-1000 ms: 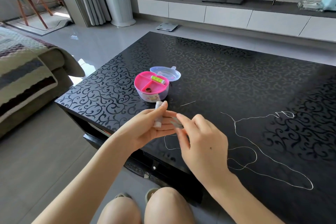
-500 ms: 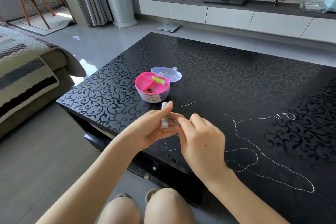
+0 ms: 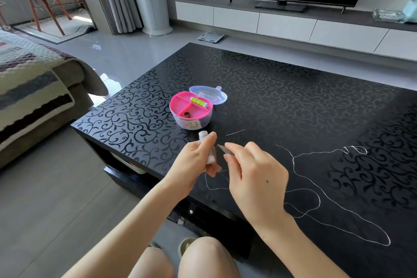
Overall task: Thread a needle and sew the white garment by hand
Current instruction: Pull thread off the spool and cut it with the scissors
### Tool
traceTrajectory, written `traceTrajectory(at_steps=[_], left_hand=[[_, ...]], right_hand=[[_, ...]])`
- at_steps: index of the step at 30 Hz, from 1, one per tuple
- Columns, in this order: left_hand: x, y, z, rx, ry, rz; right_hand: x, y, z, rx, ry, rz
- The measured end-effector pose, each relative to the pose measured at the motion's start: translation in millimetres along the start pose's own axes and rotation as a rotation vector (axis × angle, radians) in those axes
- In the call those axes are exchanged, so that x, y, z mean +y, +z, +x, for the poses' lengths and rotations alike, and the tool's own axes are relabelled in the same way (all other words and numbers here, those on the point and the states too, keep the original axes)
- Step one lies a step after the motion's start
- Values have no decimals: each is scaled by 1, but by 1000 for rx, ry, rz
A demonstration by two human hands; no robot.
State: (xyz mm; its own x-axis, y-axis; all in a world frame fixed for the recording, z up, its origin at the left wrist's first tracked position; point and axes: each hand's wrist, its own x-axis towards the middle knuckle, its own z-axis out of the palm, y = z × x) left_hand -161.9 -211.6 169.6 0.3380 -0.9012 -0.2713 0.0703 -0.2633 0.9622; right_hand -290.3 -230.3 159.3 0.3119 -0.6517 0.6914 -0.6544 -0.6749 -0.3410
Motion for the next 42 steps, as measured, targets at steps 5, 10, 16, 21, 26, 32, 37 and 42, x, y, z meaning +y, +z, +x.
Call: traceTrajectory(at_steps=[5,10,16,21,26,32,37,42], left_hand=[[-12,11,-4,100,103,1],[-22,3,-8,84,33,-84],[-11,1,3,-28,49,-135],[-5,3,18,-57,77,-74],[3,2,32,-33,60,-8],[8,0,42,-45,75,-21],[9,0,50,-29,78,-72],[7,5,51,-4,48,-112]], right_hand=[[9,2,6,73,149,-51],[35,-5,22,122,272,-6],[30,-4,17,-325,755,797],[69,29,29,-403,713,394],[151,87,47,-503,491,-87],[190,105,64,-593,352,-414],[101,71,68,-328,563,532],[16,25,58,-489,817,1170]])
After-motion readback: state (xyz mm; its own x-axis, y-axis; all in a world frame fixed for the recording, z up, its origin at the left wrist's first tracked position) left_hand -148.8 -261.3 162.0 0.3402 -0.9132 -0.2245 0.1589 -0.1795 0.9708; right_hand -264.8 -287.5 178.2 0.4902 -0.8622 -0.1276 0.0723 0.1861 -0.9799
